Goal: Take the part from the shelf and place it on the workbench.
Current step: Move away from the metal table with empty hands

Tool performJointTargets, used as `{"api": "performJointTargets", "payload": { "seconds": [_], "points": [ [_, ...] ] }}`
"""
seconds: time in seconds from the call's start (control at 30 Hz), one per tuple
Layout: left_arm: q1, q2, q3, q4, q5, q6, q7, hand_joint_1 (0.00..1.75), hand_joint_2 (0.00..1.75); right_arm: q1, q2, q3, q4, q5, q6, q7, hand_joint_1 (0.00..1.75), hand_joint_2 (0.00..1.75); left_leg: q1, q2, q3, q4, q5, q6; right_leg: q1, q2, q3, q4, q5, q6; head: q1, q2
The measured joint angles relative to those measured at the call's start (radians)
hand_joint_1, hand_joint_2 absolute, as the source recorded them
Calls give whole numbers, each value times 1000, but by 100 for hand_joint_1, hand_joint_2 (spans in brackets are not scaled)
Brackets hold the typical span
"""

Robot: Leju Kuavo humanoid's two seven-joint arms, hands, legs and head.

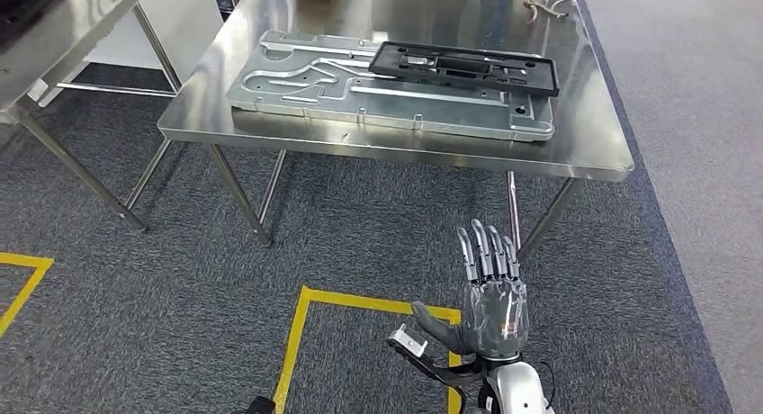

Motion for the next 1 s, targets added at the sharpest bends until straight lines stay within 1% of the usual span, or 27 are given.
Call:
{"api": "performJointTargets", "payload": {
  "seconds": [0.07,0.1,0.13,0.17,0.2,0.23,0.27,0.3,0.33,0.37,0.4,0.43,0.47,0.5,0.57,0.6,0.63,0.7,0.73,0.77,0.8,0.83,0.87,0.9,0.93,0.97,1.0],
  "points": [
    [4,1,11,0,13,5,-6,0,0,29,34,-21,-46,-31,0,-57,0,0,4,-1,-8,1,7,-14,1,-3,-12,-6,14,-18,0,0],
    [7,1,16,0,21,7,-9,0,0,45,54,-37,-66,-54,0,-96,0,0,6,-2,-16,13,-14,-21,0,-5,-22,-6,25,-29,0,0],
    [11,1,22,0,28,9,-12,0,0,59,77,-55,-83,-79,0,-139,0,0,8,-3,-29,43,-53,-26,-1,-7,-35,-8,38,-38,0,0],
    [13,2,27,0,34,10,-15,0,0,72,99,-74,-99,-102,0,-178,0,0,10,-3,-42,91,-107,-30,-1,-9,-49,-8,50,-44,0,0],
    [16,2,31,0,38,10,-16,0,0,83,119,-92,-112,-119,0,-205,0,0,10,-3,-56,153,-160,-33,0,-9,-64,-8,62,-47,0,0],
    [17,2,36,0,41,11,-18,0,0,92,133,-108,-121,-131,0,-221,0,0,11,-3,-64,215,-196,-35,1,-9,-81,-7,75,-47,0,0],
    [17,2,40,0,43,11,-19,0,0,101,144,-122,-129,-140,0,-229,0,0,11,-3,-63,264,-206,-36,3,-9,-98,-5,88,-47,0,0],
    [18,2,43,0,46,12,-19,0,0,108,153,-134,-134,-150,0,-231,0,0,11,-3,-49,286,-191,-36,4,-10,-116,-3,100,-46,0,0],
    [18,2,46,0,49,13,-20,0,0,115,160,-144,-137,-161,0,-230,0,0,11,-3,-17,274,-161,-34,5,-10,-133,0,112,-44,0,0],
    [17,2,49,0,54,16,-21,0,0,121,167,-154,-139,-172,0,-223,0,0,11,-3,30,230,-134,-29,6,-10,-148,3,122,-42,0,0],
    [16,2,51,0,59,18,-22,0,0,126,172,-164,-140,-181,0,-211,0,0,9,-4,94,159,-125,-23,7,-10,-160,7,132,-39,0,0],
    [15,3,55,0,64,21,-24,0,0,130,176,-173,-141,-189,0,-197,0,0,7,-5,157,75,-135,-17,9,-10,-169,10,141,-35,0,0],
    [13,4,59,0,69,23,-26,0,0,136,178,-181,-141,-197,0,-187,0,0,4,-6,204,5,-154,-11,9,-10,-174,12,151,-30,0,0],
    [12,4,63,0,73,24,-29,0,0,141,181,-190,-140,-209,0,-186,0,0,0,-6,232,-42,-171,-7,9,-12,-178,12,161,-24,0,0],
    [13,4,70,0,81,25,-35,0,0,149,187,-217,-137,-248,0,-207,0,0,0,-5,231,-69,-169,4,7,-13,-184,9,176,-11,0,0],
    [15,4,74,0,85,27,-38,0,0,154,190,-235,-131,-273,0,-215,0,0,2,-3,224,-71,-158,11,5,-11,-188,15,166,-6,0,0],
    [18,4,78,0,90,30,-42,0,0,159,191,-256,-122,-299,0,-218,0,0,4,-1,215,-75,-147,18,4,-8,-197,37,136,0,0,0],
    [22,5,88,0,101,37,-52,0,0,173,192,-302,-94,-361,0,-221,0,0,5,1,190,-77,-125,28,1,-4,-226,134,36,8,0,0],
    [24,5,93,0,107,40,-58,0,0,182,192,-326,-73,-405,0,-233,0,0,5,1,176,-76,-115,30,0,-3,-241,197,-3,11,0,0],
    [28,6,98,0,113,41,-64,0,0,193,192,-351,-52,-456,0,-254,0,0,5,1,163,-74,-106,29,-1,-3,-250,250,-16,14,0,0],
    [33,7,104,0,118,43,-72,0,0,204,192,-381,-26,-516,0,-283,0,0,4,2,151,-71,-98,28,-2,-3,-247,279,-5,17,0,0],
    [39,8,111,0,123,45,-79,0,0,216,192,-415,5,-576,0,-314,0,0,4,2,140,-67,-92,26,-4,-3,-226,273,23,17,0,0],
    [44,8,117,0,128,47,-86,0,0,225,192,-452,39,-631,0,-343,0,0,5,2,131,-63,-88,24,-5,-3,-188,233,50,17,0,0],
    [49,9,123,0,134,51,-92,0,0,228,192,-490,79,-681,0,-371,0,0,4,2,122,-57,-84,21,-6,-3,-134,166,65,14,0,0],
    [52,9,130,0,139,54,-97,0,0,225,192,-526,121,-719,0,-397,0,0,3,2,115,-51,-82,17,-5,-3,-84,95,66,9,0,0],
    [54,9,135,0,143,57,-101,0,0,218,193,-561,165,-748,0,-420,0,0,1,2,110,-44,-80,13,-3,-3,-47,38,57,4,0,0],
    [55,9,141,0,145,59,-104,0,0,211,193,-594,208,-769,0,-438,0,0,0,3,105,-39,-78,8,-1,-3,-26,2,44,-2,0,0]
  ]
}}
